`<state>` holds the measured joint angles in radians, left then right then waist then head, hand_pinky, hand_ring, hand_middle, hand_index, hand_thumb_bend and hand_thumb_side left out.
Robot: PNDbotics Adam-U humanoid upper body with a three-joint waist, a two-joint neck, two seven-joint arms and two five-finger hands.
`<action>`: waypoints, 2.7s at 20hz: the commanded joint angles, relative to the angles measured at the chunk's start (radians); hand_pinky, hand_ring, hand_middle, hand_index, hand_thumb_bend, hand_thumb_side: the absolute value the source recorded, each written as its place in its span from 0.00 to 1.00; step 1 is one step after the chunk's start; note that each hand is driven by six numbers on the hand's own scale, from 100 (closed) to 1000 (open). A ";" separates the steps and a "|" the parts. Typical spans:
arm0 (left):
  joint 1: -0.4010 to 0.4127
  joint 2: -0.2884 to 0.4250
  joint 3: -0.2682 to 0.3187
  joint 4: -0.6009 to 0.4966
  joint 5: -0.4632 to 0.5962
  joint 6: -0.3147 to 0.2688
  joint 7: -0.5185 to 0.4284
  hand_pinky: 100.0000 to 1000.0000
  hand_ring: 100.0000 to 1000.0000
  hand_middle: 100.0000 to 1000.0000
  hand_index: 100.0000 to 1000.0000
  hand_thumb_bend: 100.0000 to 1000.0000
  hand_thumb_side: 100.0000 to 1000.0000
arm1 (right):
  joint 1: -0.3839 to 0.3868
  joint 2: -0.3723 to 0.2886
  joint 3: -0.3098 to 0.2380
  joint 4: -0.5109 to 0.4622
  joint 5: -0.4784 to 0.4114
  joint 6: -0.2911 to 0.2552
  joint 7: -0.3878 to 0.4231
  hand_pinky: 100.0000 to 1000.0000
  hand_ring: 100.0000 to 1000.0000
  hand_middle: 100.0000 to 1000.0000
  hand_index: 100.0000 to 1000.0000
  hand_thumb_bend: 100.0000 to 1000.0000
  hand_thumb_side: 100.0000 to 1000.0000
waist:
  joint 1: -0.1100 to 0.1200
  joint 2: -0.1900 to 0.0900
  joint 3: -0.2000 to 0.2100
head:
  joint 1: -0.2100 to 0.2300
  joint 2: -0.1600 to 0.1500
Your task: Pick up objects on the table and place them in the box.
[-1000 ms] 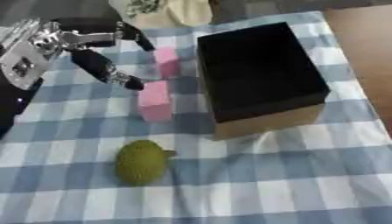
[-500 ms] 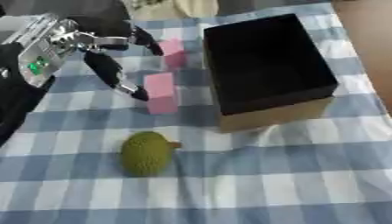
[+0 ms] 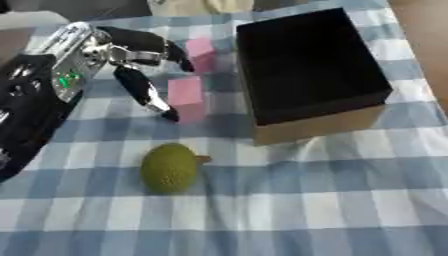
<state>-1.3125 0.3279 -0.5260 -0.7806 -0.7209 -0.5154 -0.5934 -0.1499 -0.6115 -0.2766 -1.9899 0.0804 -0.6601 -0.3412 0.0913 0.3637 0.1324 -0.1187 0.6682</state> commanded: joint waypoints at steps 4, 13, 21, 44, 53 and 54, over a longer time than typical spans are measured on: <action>-0.017 -0.003 0.040 0.028 -0.086 -0.170 -0.090 0.97 0.90 0.79 0.90 0.71 0.70 | -0.009 -0.013 -0.004 -0.010 -0.004 0.006 0.007 0.89 0.92 0.41 0.90 0.00 0.39 | 0.010 -0.026 -0.004 | 0.009 0.006; -0.011 -0.039 0.080 0.113 -0.179 -0.185 -0.039 0.88 0.81 0.63 0.76 0.45 0.67 | -0.014 -0.001 -0.003 -0.010 -0.009 0.018 0.012 0.90 0.93 0.40 0.90 0.00 0.41 | 0.009 -0.018 -0.012 | 0.015 0.009; -0.012 -0.051 0.099 0.141 -0.175 -0.165 0.005 0.86 0.77 0.57 0.64 0.31 0.71 | -0.012 0.004 0.001 -0.010 -0.009 0.025 0.020 0.90 0.94 0.39 0.90 0.00 0.41 | 0.008 -0.017 -0.014 | 0.016 0.009; -0.025 0.006 0.128 -0.231 0.103 -0.040 0.035 0.81 0.70 0.51 0.57 0.00 0.25 | -0.007 -0.012 -0.010 -0.010 -0.006 0.020 -0.002 0.90 0.92 0.41 0.89 0.00 0.39 | 0.010 -0.027 -0.011 | 0.019 0.015; -0.078 -0.131 0.199 -0.235 0.128 -0.006 -0.014 0.83 0.71 0.52 0.58 0.00 0.26 | -0.033 -0.020 -0.017 -0.010 -0.018 0.017 -0.029 0.89 0.91 0.42 0.89 0.00 0.36 | 0.000 -0.025 -0.023 | 0.034 0.024; -0.084 -0.148 0.207 -0.224 0.126 -0.012 -0.019 0.83 0.70 0.52 0.58 0.00 0.28 | -0.038 -0.022 -0.018 -0.010 -0.021 0.017 -0.032 0.89 0.90 0.43 0.89 0.00 0.35 | -0.001 -0.025 -0.025 | 0.036 0.024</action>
<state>-1.3693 0.1844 -0.3405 -1.0048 -0.6001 -0.5127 -0.5935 -0.1791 -0.5992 -0.2832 -1.9899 0.0685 -0.6434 -0.3660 0.0953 0.3638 0.1089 -0.0876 0.6865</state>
